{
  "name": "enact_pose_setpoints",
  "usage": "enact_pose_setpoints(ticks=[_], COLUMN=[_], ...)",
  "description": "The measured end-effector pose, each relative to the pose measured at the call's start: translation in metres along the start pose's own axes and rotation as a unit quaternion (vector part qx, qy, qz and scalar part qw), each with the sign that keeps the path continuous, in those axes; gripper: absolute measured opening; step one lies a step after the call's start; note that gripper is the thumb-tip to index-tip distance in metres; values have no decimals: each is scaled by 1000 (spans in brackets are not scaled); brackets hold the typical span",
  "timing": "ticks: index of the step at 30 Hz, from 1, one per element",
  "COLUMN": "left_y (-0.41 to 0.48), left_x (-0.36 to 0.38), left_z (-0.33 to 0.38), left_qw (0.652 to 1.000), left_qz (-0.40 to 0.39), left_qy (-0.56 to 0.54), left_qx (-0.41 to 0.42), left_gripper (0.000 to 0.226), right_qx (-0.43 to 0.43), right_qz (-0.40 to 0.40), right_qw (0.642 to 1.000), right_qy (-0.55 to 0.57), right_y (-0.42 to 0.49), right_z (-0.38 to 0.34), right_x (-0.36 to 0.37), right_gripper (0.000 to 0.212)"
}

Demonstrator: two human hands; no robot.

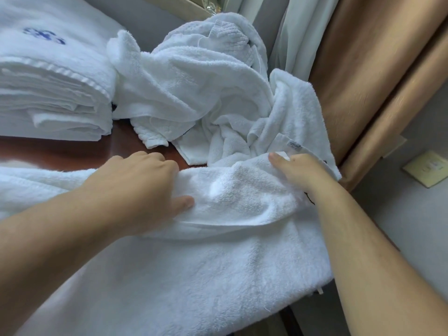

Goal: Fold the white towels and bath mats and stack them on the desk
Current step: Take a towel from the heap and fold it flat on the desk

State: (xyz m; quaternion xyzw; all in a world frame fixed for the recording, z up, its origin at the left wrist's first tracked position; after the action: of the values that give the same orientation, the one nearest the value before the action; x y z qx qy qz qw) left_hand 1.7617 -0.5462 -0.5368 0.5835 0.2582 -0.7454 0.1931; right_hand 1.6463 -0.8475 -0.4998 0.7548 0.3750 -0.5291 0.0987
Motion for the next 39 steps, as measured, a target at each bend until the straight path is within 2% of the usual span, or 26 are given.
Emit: enact_pose_setpoints(ticks=[3,5,7,11,13,17,18,20,21,22,24,27,30,34,39], left_y=[-5,-9,-10,-7,-5,-2,-1,2,3,4,4,4,4,5,8], left_x=[-12,-19,-20,-17,-14,-9,-7,-1,1,3,4,6,7,9,13], left_z=[3,2,-2,-4,-6,-2,0,1,1,1,0,1,0,0,-3], left_qw=[998,993,990,989,989,991,993,995,995,996,995,995,996,996,998], left_qz=[55,88,91,88,80,75,73,61,55,54,61,64,62,50,18], left_qy=[-34,-80,-107,-118,-124,-96,-83,-63,-58,-56,-52,-47,-38,-32,-31], left_qx=[23,26,18,20,25,47,52,56,54,51,51,57,55,63,60], left_gripper=[31,34,35,25,25,53,57,66,69,71,73,70,67,59,73], right_qx=[-45,-73,-86,-70,-74,-102,-95,-26,7,11,-55,-119,-95,-87,-95], right_qz=[16,52,58,22,57,218,227,221,232,256,281,204,106,110,144], right_qw=[995,989,984,975,967,960,963,975,969,960,954,971,990,989,983], right_qy=[88,121,145,212,238,146,107,-20,-82,-110,-88,-37,-21,-56,-60], right_y=[0,-4,-5,-2,-3,-10,-11,-11,-14,-20,-31,-34,-29,-20,-17], right_z=[2,4,8,18,24,32,31,26,21,13,-12,-44,-50,-44,-40], right_x=[7,5,4,12,6,-27,-30,-21,-16,-13,-8,16,57,71,71], right_gripper=[47,59,65,47,40,38,36,26,22,19,14,22,31,34,34])
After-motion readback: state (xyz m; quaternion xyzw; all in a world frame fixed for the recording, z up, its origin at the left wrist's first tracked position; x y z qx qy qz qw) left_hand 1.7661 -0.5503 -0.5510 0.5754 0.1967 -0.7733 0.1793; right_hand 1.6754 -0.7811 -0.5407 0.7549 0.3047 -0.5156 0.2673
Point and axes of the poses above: each hand's wrist, its own y-axis towards the middle knuckle, its own x-axis out of the palm, z = x × y, the point moved 6 cm from there along y, towards the middle knuckle, and after that the axes turned 14 degrees about -z, right-handed, at the moved point
